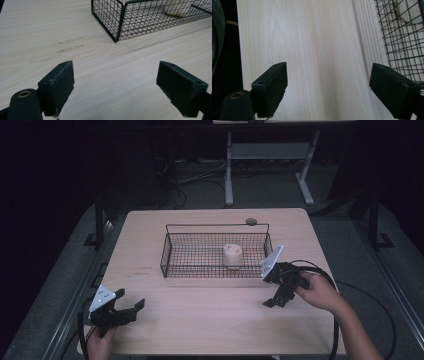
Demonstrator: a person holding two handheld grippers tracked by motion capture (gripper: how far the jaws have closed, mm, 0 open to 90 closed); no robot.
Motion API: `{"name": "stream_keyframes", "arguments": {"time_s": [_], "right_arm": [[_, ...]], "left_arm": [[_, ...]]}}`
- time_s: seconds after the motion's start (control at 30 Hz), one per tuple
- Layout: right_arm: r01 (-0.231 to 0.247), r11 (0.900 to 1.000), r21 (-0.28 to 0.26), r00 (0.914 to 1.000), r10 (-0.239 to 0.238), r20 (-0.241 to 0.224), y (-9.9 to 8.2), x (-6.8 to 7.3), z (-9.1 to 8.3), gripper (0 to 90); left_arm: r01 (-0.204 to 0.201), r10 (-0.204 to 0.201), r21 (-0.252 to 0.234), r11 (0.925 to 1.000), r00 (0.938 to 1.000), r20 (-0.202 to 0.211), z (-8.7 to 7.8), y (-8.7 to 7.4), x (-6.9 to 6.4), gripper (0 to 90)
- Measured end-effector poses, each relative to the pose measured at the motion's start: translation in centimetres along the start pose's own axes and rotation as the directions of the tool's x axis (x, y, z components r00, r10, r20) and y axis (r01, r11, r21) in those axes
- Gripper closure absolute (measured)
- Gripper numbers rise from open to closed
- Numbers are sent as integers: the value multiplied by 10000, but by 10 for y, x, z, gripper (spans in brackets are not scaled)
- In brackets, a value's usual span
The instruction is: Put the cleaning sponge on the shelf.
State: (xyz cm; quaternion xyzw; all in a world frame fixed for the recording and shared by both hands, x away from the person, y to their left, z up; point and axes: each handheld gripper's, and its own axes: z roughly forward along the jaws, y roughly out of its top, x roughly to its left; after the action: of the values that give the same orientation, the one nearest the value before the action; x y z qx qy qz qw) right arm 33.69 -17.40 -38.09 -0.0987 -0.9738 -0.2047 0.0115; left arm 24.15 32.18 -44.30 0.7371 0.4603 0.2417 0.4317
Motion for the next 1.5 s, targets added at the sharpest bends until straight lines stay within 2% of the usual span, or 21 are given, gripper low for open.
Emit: {"name": "stream_keyframes", "arguments": {"time_s": [0.47, 1.1, 1.5], "right_arm": [[169, 9996, -215, 9997, -165, 170, -17, 18, 1, 146], [85, 9971, -760, 9992, -54, 401, -38, 37, 6, 146], [10, 9940, -1096, 9986, 48, 524, -54, 54, 17, 146]], "left_arm": [[-56, 55, 50, 10000, 10000, 25, 1, 0, -2, 139], [-120, 120, 97, 9999, 9999, 15, 1, -1, -1, 139], [-113, 113, 145, 9998, 9999, 16, 2, -2, -2, 139]]}}
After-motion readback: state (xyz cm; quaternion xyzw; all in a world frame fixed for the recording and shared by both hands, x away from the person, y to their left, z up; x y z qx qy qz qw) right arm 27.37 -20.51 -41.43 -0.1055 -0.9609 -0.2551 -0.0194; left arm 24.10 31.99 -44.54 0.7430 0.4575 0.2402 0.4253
